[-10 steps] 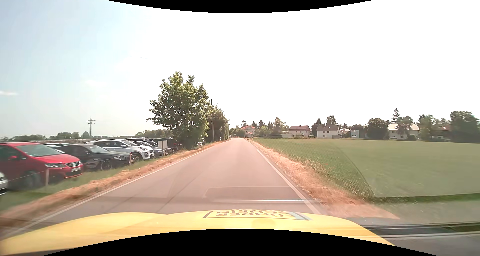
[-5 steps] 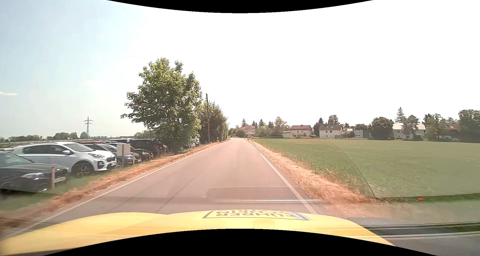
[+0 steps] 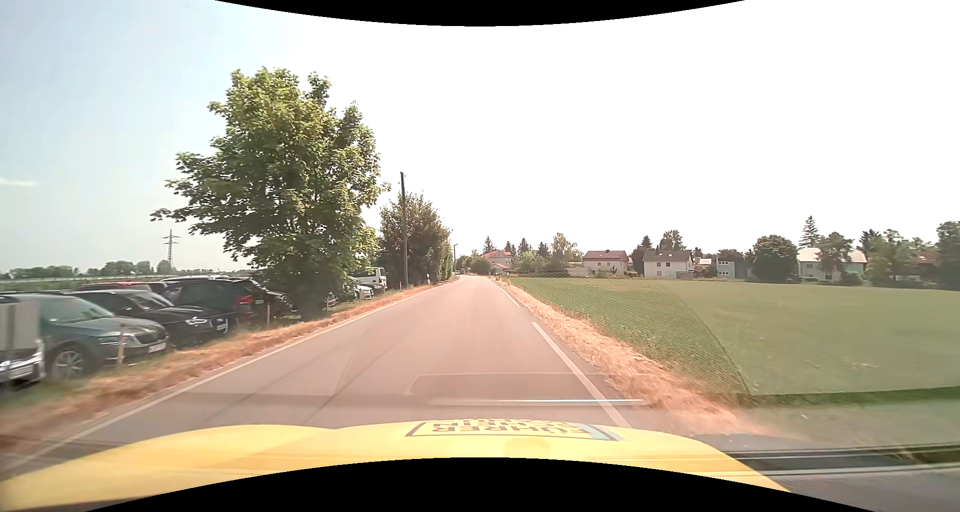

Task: Follow the waypoints while adhering to traffic rules and regulations

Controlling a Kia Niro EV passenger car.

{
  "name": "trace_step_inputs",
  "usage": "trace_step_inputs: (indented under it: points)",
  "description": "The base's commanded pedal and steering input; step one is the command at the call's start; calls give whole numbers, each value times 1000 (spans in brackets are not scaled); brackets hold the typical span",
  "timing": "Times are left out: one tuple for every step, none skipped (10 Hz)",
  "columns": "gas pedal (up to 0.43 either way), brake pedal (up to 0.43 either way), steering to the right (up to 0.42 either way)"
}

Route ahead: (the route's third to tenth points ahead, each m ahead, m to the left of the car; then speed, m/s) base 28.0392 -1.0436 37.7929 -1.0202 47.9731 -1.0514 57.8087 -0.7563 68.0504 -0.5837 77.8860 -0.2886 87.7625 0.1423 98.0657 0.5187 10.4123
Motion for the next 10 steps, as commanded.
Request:
trace_step_inputs:
  points:
    - [150, 0, -3]
    - [130, 0, -3]
    - [130, 0, -4]
    - [130, 0, -4]
    - [118, 0, -4]
    - [118, 0, -4]
    - [118, 0, -4]
    - [110, 0, -4]
    - [110, 0, -4]
    - [98, 0, -4]
